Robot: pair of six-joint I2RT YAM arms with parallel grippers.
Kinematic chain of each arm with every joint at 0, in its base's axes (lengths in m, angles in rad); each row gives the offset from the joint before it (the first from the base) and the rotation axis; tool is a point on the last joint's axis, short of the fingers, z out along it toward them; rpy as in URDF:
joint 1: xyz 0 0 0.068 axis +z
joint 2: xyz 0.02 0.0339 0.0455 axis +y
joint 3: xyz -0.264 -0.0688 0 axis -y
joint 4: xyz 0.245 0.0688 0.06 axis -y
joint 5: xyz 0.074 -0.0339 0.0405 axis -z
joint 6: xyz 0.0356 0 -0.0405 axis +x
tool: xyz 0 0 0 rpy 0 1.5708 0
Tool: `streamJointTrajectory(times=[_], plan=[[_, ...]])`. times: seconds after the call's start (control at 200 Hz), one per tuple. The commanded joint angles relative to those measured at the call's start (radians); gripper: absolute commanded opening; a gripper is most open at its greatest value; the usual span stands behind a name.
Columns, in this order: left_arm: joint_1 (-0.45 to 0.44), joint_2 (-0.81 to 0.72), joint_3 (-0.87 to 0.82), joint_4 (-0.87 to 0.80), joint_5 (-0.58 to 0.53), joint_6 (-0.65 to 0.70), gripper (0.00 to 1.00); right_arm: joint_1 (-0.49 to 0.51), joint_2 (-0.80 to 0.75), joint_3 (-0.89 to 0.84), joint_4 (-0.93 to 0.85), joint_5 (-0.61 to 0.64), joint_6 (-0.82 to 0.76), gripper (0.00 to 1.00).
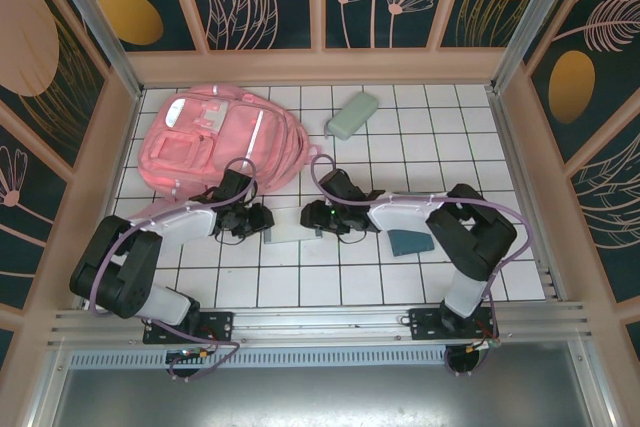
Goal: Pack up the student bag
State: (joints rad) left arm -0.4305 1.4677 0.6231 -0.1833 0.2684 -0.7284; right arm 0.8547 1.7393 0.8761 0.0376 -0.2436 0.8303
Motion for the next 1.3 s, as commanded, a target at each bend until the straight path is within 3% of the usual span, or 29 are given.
streamJointTrajectory(times=[0.0, 0.17, 0.28, 0.385, 0.605, 0.931, 1.031, 1.136, 1.226, 1.291], plan=[[-0.021, 0.006, -0.024, 0.025, 0.088, -0.015, 0.28, 0.021, -0.075, -0.011, 0.352, -0.237, 0.073, 0.52], [-0.020, -0.006, -0.023, 0.026, 0.082, -0.017, 0.28, 0.010, -0.076, 0.004, 0.263, -0.219, 0.035, 0.43], [-0.020, -0.003, -0.024, 0.029, 0.085, -0.019, 0.28, 0.004, -0.087, -0.028, 0.346, -0.259, 0.064, 0.36], [-0.020, -0.005, -0.023, 0.032, 0.087, -0.020, 0.28, 0.001, -0.078, -0.022, 0.354, -0.270, 0.059, 0.36], [-0.020, 0.003, -0.026, 0.042, 0.104, -0.020, 0.29, -0.013, -0.068, -0.072, 0.556, -0.346, 0.128, 0.36], [-0.020, -0.002, -0.019, 0.022, 0.083, -0.014, 0.29, -0.019, -0.072, -0.001, 0.214, -0.224, -0.004, 0.37], [-0.020, 0.006, -0.016, 0.020, 0.078, -0.010, 0.29, -0.034, -0.086, 0.001, 0.154, -0.215, -0.031, 0.47], [-0.020, 0.014, -0.015, 0.016, 0.068, -0.005, 0.29, -0.057, -0.099, -0.005, 0.134, -0.236, -0.044, 0.49], [-0.020, 0.016, -0.015, 0.016, 0.065, -0.002, 0.29, -0.071, -0.104, -0.004, 0.126, -0.256, -0.056, 0.41], [-0.020, 0.014, -0.013, 0.015, 0.065, -0.002, 0.29, -0.075, -0.104, 0.001, 0.117, -0.258, -0.060, 0.26]])
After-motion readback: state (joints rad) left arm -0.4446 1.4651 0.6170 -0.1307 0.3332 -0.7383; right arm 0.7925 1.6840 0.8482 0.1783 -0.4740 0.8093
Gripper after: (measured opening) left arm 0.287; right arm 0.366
